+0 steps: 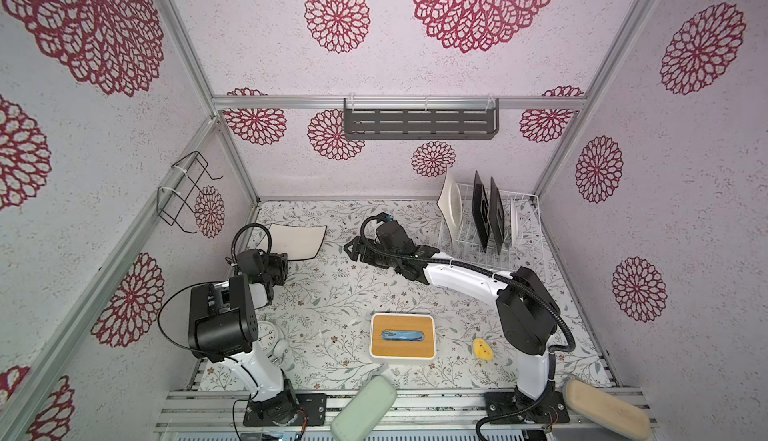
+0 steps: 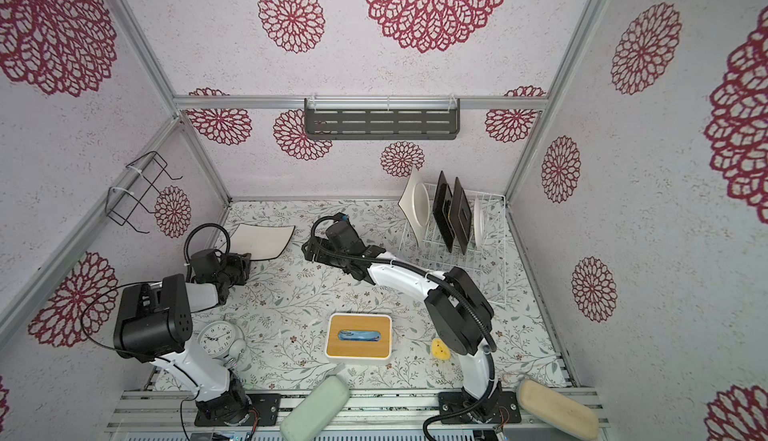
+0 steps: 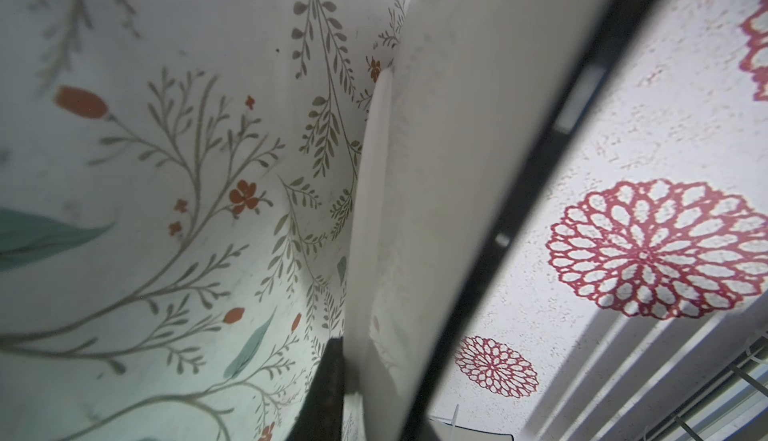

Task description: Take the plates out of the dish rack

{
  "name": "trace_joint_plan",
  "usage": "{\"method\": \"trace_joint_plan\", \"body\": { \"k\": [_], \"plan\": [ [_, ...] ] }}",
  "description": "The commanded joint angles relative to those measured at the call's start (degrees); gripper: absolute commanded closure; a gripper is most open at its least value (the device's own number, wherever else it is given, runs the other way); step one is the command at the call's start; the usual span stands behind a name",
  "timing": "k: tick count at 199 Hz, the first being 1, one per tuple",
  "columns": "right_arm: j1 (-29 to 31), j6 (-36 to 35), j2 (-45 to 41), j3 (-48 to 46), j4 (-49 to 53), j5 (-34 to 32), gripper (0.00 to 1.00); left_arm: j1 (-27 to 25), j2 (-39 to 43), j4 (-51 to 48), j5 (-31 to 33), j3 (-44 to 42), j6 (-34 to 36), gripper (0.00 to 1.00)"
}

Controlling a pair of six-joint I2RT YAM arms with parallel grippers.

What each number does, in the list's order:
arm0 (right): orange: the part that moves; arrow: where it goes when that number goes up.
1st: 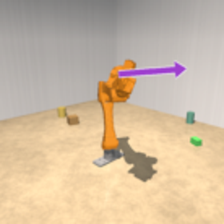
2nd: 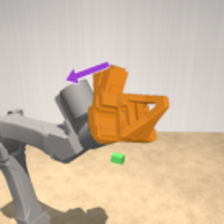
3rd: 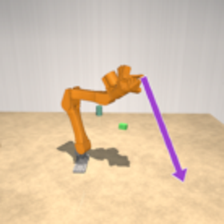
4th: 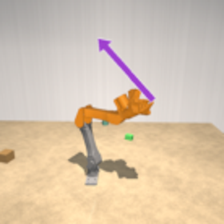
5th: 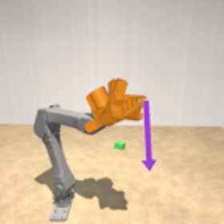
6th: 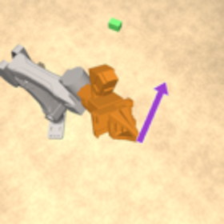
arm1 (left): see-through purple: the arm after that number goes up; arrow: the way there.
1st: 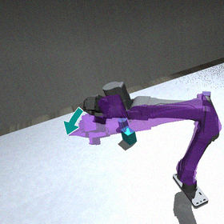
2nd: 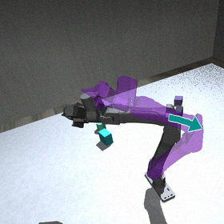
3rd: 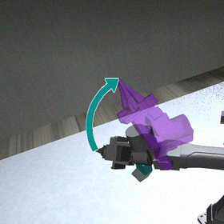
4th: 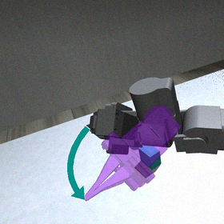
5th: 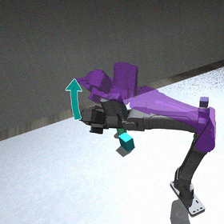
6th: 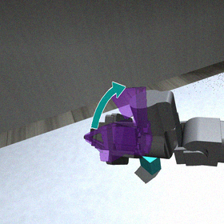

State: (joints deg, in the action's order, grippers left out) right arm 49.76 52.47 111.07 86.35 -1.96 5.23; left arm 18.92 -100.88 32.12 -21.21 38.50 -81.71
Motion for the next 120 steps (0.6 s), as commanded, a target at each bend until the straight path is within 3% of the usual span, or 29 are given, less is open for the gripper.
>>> {"method": "trace_joint_plan", "body": {
  "k": [1,120],
  "plan": [
    [-0.09,-1.59,-0.92,0.67,0.51,-0.23,0.13,0.33,1.65,7.01,-0.67,2.53,0.81,0.78],
    [-0.04,-1.58,-1.68,-0.43,0.16,-0.49,0.13,0.26,1.84,4.77,-0.5,2.11,1.29,0.36]
  ]
}}
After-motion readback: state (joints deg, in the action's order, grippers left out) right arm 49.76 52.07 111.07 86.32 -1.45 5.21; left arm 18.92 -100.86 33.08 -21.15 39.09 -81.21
